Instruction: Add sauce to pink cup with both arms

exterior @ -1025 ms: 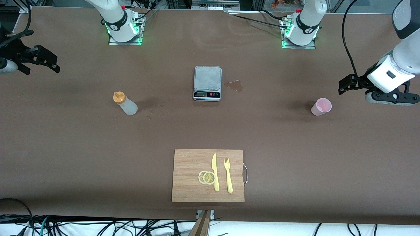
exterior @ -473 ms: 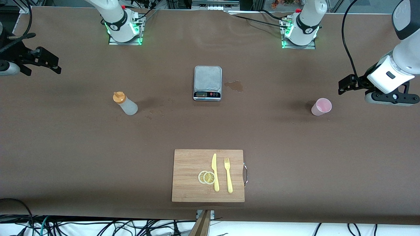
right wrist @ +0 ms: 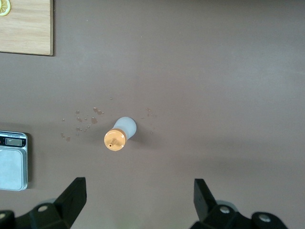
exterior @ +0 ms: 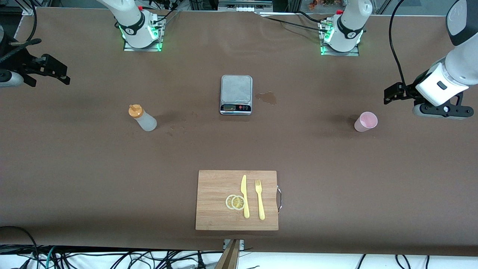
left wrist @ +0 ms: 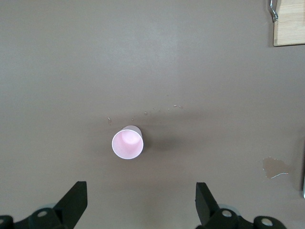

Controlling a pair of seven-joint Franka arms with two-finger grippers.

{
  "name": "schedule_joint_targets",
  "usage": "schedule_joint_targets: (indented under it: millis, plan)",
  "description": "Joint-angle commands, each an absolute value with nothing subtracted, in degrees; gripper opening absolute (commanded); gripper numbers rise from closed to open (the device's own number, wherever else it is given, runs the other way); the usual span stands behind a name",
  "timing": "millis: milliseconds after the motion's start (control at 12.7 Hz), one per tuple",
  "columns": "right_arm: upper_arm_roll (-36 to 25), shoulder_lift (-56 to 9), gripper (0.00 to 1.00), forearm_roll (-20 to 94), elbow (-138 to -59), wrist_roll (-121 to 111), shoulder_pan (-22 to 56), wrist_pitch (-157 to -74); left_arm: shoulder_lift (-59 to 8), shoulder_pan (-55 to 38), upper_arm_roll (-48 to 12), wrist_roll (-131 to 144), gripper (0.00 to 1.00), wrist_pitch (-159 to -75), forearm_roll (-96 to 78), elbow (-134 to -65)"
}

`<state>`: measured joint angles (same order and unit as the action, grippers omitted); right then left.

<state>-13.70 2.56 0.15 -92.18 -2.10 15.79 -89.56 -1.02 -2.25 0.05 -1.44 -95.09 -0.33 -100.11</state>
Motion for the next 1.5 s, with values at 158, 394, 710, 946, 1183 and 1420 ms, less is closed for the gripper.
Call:
schedule_joint_targets:
  millis: [158,394,710,946,1183,1420]
  plan:
    - [-13.4,2.4,1.0,0.2,-91.4,-1.8,16.3,-89.0,-1.6,-2.4,0.2,-2.6,1.0,-93.4,-0.9,-98.4]
    - [-13.4,2.4,1.0,0.3,-91.3,-1.8,16.5,-88.9,-1.6,-2.3,0.3,-2.6,1.0,-93.3,-0.9,-98.5]
    - [-13.4,2.5,1.0,0.3,-91.3,-1.8,16.6,-88.9,-1.6,-2.3,0.3,-2.8,1.0,-91.5,-0.9,-98.5]
    - [-13.4,2.5,1.0,0.3,-91.3,-1.8,16.6,-89.1,-1.6,-2.3,0.3,-2.8,1.0,-91.5,-0.9,-98.5]
    - [-13.4,2.5,1.0,0.3,-91.3,-1.8,16.6,-89.1,-1.8,-2.3,0.4,-2.7,1.0,-92.4,-0.8,-98.6]
    - [-13.4,2.4,1.0,0.3,-91.3,-1.8,16.6,-89.2,-2.5,-1.2,0.4,-2.8,1.0,-92.0,-0.8,-98.5]
